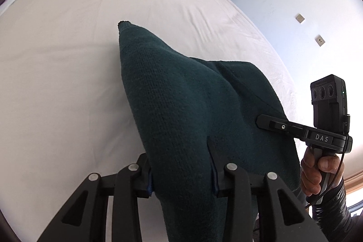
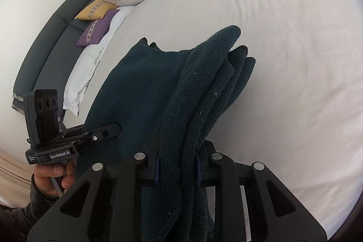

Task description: Fold small clothes

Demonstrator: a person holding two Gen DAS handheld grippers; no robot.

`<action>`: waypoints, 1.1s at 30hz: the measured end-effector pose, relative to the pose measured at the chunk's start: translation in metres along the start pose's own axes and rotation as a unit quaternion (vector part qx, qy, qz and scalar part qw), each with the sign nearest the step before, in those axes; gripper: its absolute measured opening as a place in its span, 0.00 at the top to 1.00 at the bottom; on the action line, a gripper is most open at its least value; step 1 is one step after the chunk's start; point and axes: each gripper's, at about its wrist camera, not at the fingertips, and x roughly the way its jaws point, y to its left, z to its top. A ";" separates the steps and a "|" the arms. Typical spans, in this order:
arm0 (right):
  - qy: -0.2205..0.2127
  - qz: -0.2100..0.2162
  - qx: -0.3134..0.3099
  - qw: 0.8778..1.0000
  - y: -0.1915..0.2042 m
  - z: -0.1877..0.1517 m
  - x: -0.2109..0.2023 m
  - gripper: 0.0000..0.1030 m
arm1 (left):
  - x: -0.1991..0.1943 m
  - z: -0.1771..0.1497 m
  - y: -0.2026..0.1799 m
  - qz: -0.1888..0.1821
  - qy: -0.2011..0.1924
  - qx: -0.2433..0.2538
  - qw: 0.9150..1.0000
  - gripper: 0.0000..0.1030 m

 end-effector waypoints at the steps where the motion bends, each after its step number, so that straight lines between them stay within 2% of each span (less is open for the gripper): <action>1: 0.006 0.001 0.013 1.000 -0.007 -0.008 0.010 0.80 | 0.012 -0.009 0.005 0.007 0.010 -0.003 1.000 0.60; 2: 0.015 -0.001 0.029 0.999 -0.017 -0.015 0.021 0.79 | 0.021 -0.018 0.008 0.014 0.014 -0.006 1.000 0.53; 4: 0.029 -0.001 0.063 0.998 -0.039 -0.030 0.041 0.76 | 0.024 -0.026 0.009 0.010 -0.008 -0.010 1.000 0.49; 7: 0.004 0.061 0.102 0.993 -0.061 -0.037 0.043 0.76 | 0.022 -0.028 0.008 0.016 -0.022 -0.017 0.999 0.46; 9: -0.003 0.063 0.109 0.992 -0.061 -0.038 0.040 0.73 | 0.019 -0.029 0.006 0.021 -0.029 -0.019 0.999 0.45; 12: -0.024 0.029 0.094 0.995 -0.048 -0.030 0.033 0.71 | 0.003 -0.035 0.000 0.035 -0.045 -0.015 0.998 0.44; 15: -0.060 -0.020 0.074 0.995 -0.038 -0.029 0.002 0.71 | -0.029 -0.046 -0.012 0.057 -0.096 0.000 0.994 0.28; 17: -0.102 -0.070 0.043 0.991 -0.016 -0.036 -0.025 0.71 | -0.056 -0.054 -0.028 0.081 -0.151 0.022 0.985 0.10; 18: -0.130 -0.094 0.021 0.987 -0.008 -0.040 -0.048 0.70 | -0.071 -0.059 -0.038 0.100 -0.181 0.037 0.978 0.06; 19: -0.162 -0.119 -0.006 0.979 0.003 -0.048 -0.074 0.70 | -0.086 -0.065 -0.049 0.125 -0.216 0.054 0.967 0.01; 20: -0.199 -0.141 -0.034 0.969 0.022 -0.056 -0.091 0.65 | -0.101 -0.071 -0.060 0.152 -0.253 0.072 0.953 0.00; 21: -0.233 -0.155 -0.057 0.958 0.036 -0.063 -0.112 0.44 | -0.116 -0.078 -0.073 0.175 -0.291 0.091 0.936 0.00; 22: -0.274 -0.165 -0.078 0.944 0.053 -0.073 -0.129 0.31 | -0.131 -0.085 -0.085 0.192 -0.326 0.112 0.919 0.00; 23: -0.322 -0.176 -0.096 0.925 0.069 -0.086 -0.146 0.12 | -0.143 -0.090 -0.096 0.204 -0.354 0.127 0.904 0.00; 24: -0.369 -0.182 -0.112 0.905 0.083 -0.099 -0.162 0.00 | -0.156 -0.095 -0.103 0.208 -0.373 0.135 0.894 0.00; 26: -0.439 -0.186 -0.151 0.866 0.109 -0.121 -0.185 0.00 | -0.175 -0.099 -0.115 0.192 -0.391 0.132 0.891 0.00; 27: -0.455 -0.193 -0.168 0.853 0.120 -0.128 -0.193 0.00 | -0.185 -0.099 -0.117 0.188 -0.398 0.126 0.889 0.00; 28: -0.462 -0.204 -0.180 0.844 0.130 -0.132 -0.200 0.00 | -0.192 -0.102 -0.122 0.185 -0.405 0.126 0.887 0.00; 30: -0.470 -0.203 -0.190 0.838 0.144 -0.139 -0.213 0.00 | -0.205 -0.110 -0.130 0.174 -0.418 0.143 0.880 0.00; 33: -0.493 -0.184 -0.179 0.831 0.154 -0.151 -0.235 0.00 | -0.208 -0.121 -0.141 0.196 -0.406 0.163 0.878 0.00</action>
